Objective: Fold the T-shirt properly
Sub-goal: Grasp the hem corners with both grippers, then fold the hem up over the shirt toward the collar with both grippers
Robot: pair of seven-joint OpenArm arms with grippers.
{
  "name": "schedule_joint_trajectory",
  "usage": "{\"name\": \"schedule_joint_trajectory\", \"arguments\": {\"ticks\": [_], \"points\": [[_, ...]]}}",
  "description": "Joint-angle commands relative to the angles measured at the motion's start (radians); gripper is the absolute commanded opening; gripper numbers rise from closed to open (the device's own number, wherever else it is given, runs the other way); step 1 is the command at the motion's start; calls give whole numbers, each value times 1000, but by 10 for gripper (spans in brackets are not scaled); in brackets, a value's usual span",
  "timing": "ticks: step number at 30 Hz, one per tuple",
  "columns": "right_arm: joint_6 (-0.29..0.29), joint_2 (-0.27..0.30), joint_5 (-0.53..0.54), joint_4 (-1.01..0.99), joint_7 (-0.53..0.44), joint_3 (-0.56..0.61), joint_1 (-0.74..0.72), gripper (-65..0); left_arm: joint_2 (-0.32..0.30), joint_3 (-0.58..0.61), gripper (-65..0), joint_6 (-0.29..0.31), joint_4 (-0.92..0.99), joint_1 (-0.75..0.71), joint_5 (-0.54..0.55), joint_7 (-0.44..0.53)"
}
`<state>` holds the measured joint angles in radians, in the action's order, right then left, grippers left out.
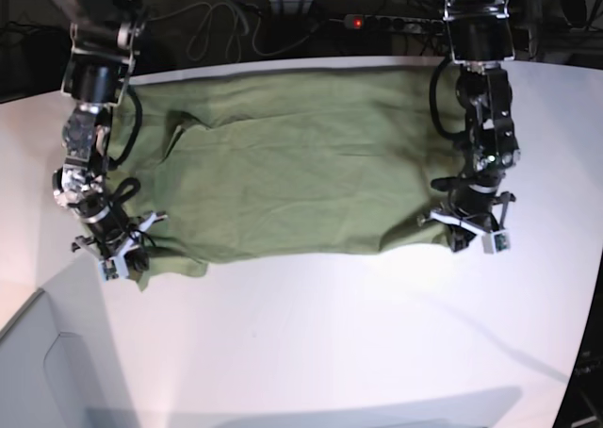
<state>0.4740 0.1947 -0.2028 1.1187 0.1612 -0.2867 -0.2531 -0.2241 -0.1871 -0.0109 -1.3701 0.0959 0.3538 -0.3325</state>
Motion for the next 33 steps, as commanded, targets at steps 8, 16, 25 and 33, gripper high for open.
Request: {"name": "schedule_joint_trajectory", "arguments": {"ticks": [8,16,25,33], "points": [[2,-2,22,177,-30,-30,91,-648,-8,-5,-650,2,-93,-49,9,23],[9,-31,22,284,-30,-99,160,-648,-1,-59,-650,2,-176,-107,14,23],[9,-31,22,286,-30,-104,206,-648,-1,-61,-650,7,-176,-144,15,31],[7,-31,22,288,-39,-105,263,-648,-1,-61,-650,7,-174,-164,15,32]]}}
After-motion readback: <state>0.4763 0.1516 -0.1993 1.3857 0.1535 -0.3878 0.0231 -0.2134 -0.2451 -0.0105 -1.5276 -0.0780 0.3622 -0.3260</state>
